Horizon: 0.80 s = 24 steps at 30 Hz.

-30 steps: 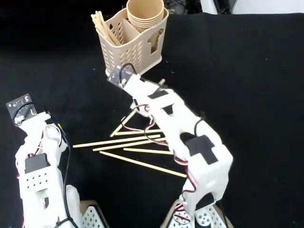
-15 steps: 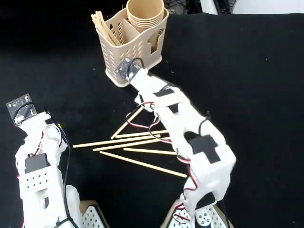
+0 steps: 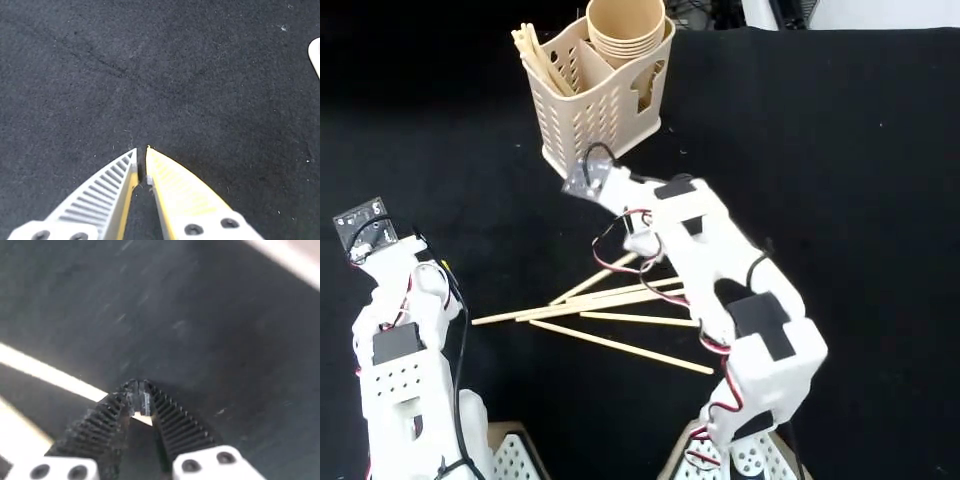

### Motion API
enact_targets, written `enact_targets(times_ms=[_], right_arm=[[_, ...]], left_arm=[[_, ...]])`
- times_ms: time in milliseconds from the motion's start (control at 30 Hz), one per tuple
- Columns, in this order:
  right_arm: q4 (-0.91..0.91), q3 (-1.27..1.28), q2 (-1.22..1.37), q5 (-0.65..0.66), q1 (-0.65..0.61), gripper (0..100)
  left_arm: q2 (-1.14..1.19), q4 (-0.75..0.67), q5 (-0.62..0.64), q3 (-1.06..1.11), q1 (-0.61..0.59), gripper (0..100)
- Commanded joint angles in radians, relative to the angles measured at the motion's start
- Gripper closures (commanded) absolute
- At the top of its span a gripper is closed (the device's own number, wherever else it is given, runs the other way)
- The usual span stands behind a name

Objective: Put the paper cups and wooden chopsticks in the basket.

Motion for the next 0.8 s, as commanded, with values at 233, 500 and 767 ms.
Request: enact_targets(times_ms=[233,500,767], right_arm=[[0.330,-0.030,-0.116,0.100,0.018,98.6],[0.328,0.071,-0.421,-0.054,-0.018,98.3],[0.193,0.418,-0.526,0.025,-0.187,68.7]], left_arm=[[-0.006,-0.018,0.006,-0.045,-0.008,95],[-0.006,-0.015,0.006,-0.045,-0.008,95],[-0.006,-0.015,0.006,-0.045,-0.008,95]])
